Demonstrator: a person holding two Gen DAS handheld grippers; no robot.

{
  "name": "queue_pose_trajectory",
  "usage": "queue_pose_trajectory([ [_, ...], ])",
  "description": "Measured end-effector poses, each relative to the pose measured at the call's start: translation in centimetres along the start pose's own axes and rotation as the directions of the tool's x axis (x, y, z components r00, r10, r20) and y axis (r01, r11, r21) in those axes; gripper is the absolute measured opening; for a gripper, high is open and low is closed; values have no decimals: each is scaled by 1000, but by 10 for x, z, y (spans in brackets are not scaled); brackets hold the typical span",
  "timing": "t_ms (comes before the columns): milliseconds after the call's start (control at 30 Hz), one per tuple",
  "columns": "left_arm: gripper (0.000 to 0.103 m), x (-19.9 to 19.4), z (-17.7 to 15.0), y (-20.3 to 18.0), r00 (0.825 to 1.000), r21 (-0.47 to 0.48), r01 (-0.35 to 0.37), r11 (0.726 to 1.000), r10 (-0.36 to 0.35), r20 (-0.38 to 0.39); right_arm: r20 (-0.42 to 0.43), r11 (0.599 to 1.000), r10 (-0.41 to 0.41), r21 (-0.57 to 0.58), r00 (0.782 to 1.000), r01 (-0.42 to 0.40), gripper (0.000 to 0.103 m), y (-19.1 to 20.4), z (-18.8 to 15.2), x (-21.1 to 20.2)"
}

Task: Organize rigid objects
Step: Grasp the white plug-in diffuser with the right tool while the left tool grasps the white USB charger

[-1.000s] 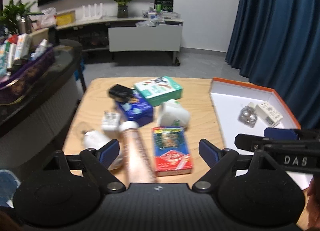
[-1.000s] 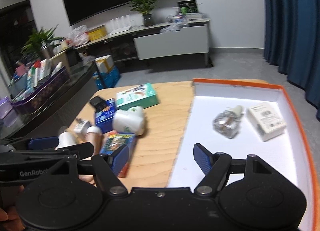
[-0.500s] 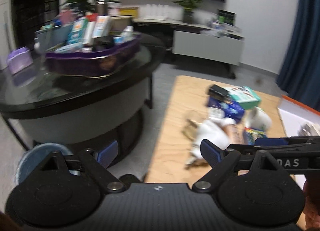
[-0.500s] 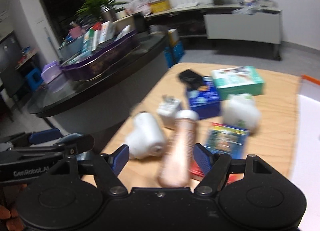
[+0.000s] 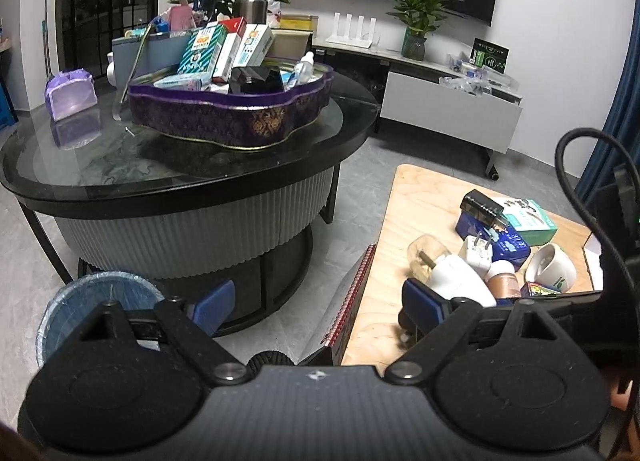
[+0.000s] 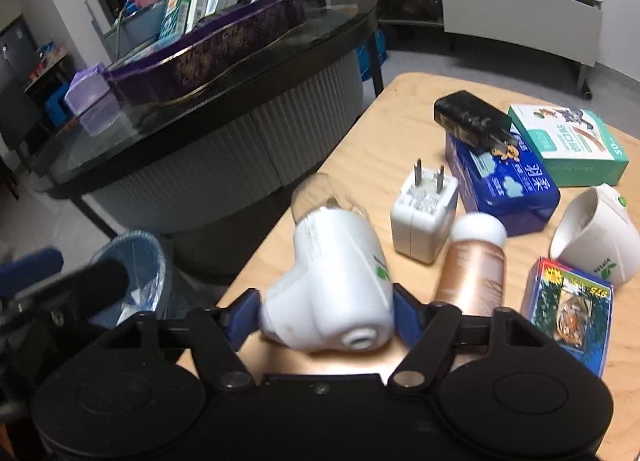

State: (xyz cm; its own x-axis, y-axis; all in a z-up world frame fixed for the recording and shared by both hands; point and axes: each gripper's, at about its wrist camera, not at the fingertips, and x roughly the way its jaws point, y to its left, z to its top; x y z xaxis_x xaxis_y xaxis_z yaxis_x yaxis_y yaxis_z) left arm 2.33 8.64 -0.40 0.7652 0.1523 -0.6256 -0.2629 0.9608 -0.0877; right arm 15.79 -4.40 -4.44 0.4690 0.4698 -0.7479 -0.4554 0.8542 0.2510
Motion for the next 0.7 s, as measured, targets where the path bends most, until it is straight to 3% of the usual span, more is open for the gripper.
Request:
queue_pose_trajectory([
  [267,93,5,1,5,1000,-13,-1,1000,0,-6,-8,999,-28,41,1000,29,92,2,11,6],
  [300,93,5,1,4,1000,-9,0,1000,0,-6,4,998,-53,27,999,53,84,5,10,7],
  [433,93,6,1,4,1000,-6,2,1000,-2,-7,31,999,-51,18,998,50,84,4,5,5],
  [700,93,9,6,-6,999,12,53,999,-53,-4,138,998,-5,57,990,-3,84,-28,-8,-53],
])
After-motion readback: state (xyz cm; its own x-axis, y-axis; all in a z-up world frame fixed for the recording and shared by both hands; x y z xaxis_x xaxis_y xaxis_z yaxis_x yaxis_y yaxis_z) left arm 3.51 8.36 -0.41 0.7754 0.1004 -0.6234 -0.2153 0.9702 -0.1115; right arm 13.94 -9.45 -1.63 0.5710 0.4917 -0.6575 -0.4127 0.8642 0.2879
